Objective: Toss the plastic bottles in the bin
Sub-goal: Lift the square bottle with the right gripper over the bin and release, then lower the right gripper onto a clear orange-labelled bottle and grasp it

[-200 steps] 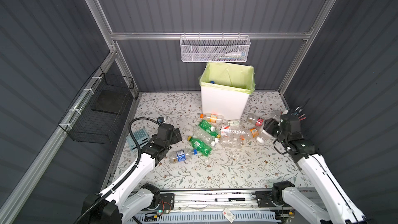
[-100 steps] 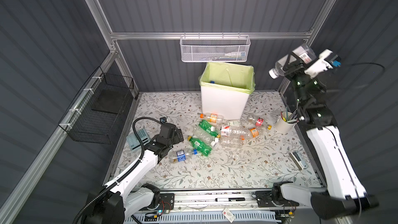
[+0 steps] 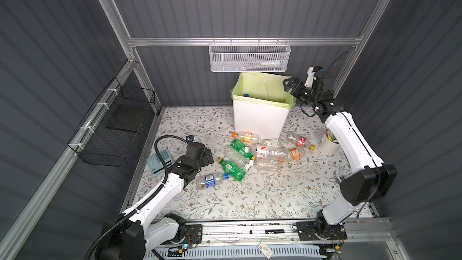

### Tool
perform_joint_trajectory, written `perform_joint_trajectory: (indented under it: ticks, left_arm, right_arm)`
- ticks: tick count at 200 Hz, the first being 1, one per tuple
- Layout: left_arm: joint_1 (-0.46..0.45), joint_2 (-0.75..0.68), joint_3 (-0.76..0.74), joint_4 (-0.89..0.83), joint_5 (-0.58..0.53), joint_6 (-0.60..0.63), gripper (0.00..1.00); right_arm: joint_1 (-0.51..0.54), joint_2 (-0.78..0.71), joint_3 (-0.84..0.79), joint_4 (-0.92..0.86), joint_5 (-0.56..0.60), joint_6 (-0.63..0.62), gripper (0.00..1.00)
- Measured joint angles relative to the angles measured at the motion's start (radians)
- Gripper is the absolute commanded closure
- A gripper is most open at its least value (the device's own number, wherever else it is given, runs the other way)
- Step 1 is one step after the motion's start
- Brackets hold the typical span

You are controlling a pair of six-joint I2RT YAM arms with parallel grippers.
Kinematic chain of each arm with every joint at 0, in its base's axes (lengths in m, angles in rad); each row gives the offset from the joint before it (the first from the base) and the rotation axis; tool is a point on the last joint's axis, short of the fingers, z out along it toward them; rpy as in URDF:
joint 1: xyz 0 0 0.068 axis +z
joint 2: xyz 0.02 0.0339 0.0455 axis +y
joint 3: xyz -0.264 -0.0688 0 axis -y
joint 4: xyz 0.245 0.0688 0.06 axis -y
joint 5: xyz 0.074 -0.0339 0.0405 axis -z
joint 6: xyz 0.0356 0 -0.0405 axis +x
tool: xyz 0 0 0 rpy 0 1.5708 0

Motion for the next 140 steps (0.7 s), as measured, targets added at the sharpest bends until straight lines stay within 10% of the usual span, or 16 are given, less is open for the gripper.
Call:
perform_joint_trajectory:
  ticks: [52,140]
  left_arm:
    - [0.000,0.022,0.006,0.010,0.016,0.000,0.00]
    - [0.000,0.022,0.006,0.019,0.026,0.000,0.00]
  right_arm:
    - [-0.031,-0.324,-0.328,0.154,0.104,-0.063,0.01]
    - [-0.096,-0.454,-0.887,0.071,0.137,0.148,0.01]
